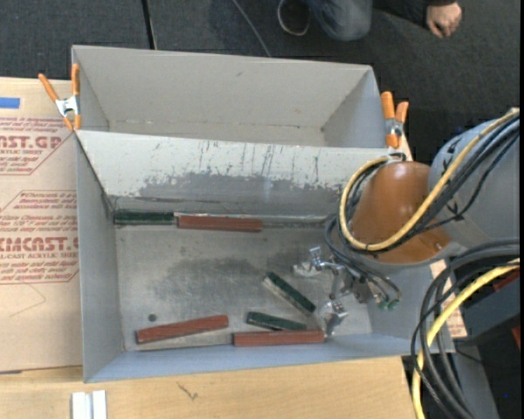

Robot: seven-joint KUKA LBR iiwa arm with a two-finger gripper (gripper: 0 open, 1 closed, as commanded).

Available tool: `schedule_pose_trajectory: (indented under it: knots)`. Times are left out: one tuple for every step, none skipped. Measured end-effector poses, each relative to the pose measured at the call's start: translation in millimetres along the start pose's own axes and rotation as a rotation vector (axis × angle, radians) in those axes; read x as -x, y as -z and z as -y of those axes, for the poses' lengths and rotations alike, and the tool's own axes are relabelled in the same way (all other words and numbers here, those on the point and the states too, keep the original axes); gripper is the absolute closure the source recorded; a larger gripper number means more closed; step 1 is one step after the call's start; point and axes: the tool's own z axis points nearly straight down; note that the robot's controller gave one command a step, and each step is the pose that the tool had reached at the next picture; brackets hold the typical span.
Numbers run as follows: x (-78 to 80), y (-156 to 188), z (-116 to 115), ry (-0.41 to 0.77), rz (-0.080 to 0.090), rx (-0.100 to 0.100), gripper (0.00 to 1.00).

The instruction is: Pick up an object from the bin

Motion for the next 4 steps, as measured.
schedule_pose_trajectory:
  knots:
    - [-3.7, -0.5, -10.8, -0.025, -0.006, -0.001, 0.0]
    - [45.2, 3.2, -42.8, 0.023, -0.017, 0.007, 1.0]
    - [45.2, 3.2, -42.8, 0.023, -0.016, 0.007, 1.0]
    - [86.5, 165.6, -35.6, 0.083, -0.015, 0.007, 1.0]
